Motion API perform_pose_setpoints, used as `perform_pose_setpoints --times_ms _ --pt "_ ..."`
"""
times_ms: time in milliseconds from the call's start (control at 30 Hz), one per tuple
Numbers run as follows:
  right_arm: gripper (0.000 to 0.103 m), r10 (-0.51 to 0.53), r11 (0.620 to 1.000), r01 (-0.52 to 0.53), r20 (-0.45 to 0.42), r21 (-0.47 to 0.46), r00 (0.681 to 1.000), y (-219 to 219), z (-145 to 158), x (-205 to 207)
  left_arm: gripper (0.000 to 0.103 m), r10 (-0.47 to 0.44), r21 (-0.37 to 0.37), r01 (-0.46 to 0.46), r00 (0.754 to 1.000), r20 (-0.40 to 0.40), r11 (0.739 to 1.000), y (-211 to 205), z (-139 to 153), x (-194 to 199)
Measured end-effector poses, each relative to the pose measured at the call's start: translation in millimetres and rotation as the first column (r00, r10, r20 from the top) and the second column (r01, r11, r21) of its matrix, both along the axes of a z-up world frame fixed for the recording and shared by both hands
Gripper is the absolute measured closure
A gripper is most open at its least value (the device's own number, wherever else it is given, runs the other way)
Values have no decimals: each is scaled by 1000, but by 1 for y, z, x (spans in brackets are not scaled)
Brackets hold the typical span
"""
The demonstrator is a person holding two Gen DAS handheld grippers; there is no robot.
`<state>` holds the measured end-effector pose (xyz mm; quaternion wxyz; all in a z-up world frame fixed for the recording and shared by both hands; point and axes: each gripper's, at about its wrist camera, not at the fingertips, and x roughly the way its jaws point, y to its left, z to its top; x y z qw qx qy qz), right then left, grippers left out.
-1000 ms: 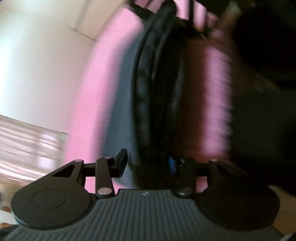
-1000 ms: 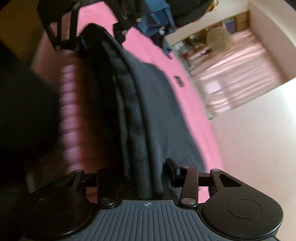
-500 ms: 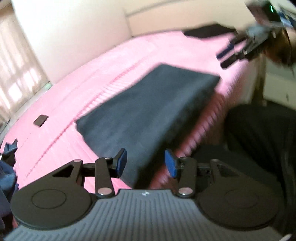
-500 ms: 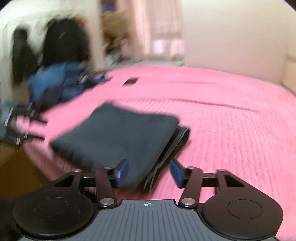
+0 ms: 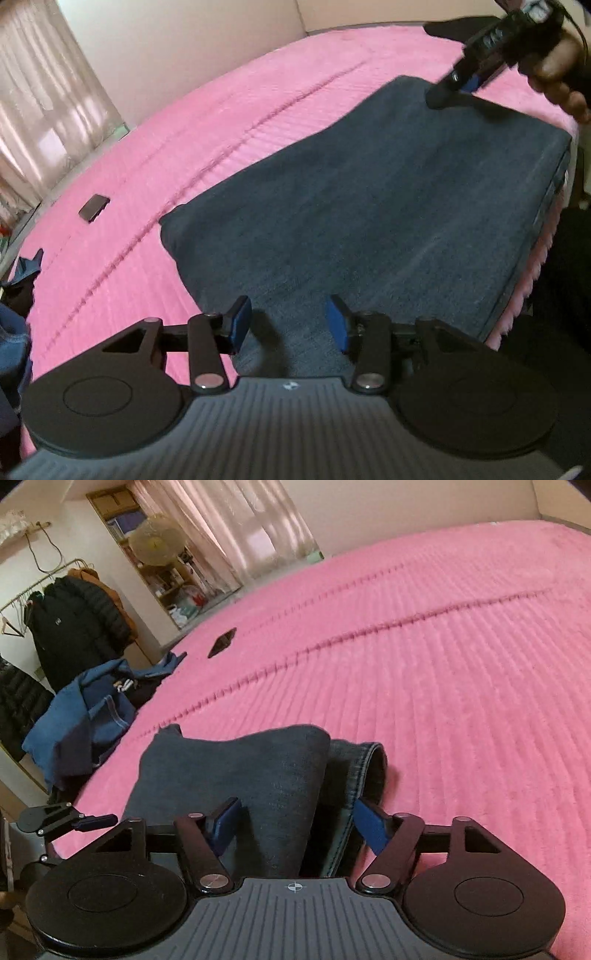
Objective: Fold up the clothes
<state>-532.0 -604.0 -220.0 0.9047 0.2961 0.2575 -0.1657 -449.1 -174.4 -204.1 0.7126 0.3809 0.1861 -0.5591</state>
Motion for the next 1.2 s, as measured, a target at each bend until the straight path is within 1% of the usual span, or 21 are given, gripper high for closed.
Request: perform_pose_setpoints --times_ms 67,133,200,300,333,367,400,433,500,533,600,667,733,833,867,900,933,1000,1067,1133,1200 --pt "43 -29 999 30 27 -45 999 0 5 -2 63 10 -20 -10 1000 -3 1000 2 -1 3" --pt "43 -9 999 11 55 -42 998 -1 5 0 64 20 -41 -20 1000 -6 999 5 -2 6" --pt "43 35 999 -35 38 -20 999 -3 1 8 63 9 -30 -9 1000 -25 1000 3 -6 8" --pt "44 55 996 -55 7 69 998 -10 -19 22 64 -1 -50 0 1000 -15 999 3 -6 6" --pt "53 43 995 -44 12 94 999 -12 -24 21 64 -10 -65 9 1000 -17 998 5 -4 4" --pt "59 25 993 -27 20 117 1000 -15 -26 20 63 -20 -71 19 1000 -19 997 5 -2 2" --pt "73 5 990 -10 31 142 1000 -19 -25 17 62 -31 -74 29 999 -21 997 4 -1 0" --pt "84 2 987 -9 47 163 999 -21 -21 14 62 -41 -77 39 999 -23 996 4 0 -2" --pt "91 35 994 -42 64 105 997 -18 -1 16 62 -57 -85 55 998 -22 995 3 2 -5" --pt "92 54 996 -60 81 70 995 -16 10 18 62 -63 -95 61 998 -16 994 2 4 -6" --pt "92 82 996 -84 114 12 990 -16 24 23 62 -71 -105 70 997 -8 992 -1 5 -6" --pt "92 78 997 -78 74 2 994 -22 15 29 62 -79 -102 78 997 -5 992 -6 4 -6" --pt "89 55 998 -56 20 36 998 -31 -9 32 61 -78 -77 78 997 3 994 -11 -3 -6" --pt "85 15 993 -23 71 114 997 -40 -27 17 61 -59 -71 57 998 -26 996 -15 -12 -3" --pt "84 9 995 -17 74 103 997 -38 -25 12 61 -52 -72 49 998 -33 996 -15 -11 -2" --pt "76 8 997 -13 68 74 998 -33 -19 9 61 -51 -73 49 998 -28 996 -13 -8 -3" --pt "72 5 999 -7 62 38 998 -27 -12 5 61 -52 -75 50 998 -22 996 -11 -6 -4" --pt "72 4 999 -2 73 -36 997 -12 6 -9 61 -64 -90 63 998 -19 994 -5 2 -9" --pt "72 22 996 -12 110 -90 994 10 22 -24 61 -88 -111 83 996 -34 990 3 14 -17" --pt "72 74 990 -54 159 -131 984 38 32 -35 61 -118 -136 109 991 -60 985 12 24 -26" --pt "72 152 983 -130 168 -133 974 62 31 -43 60 -140 -143 127 986 -86 981 18 27 -34"
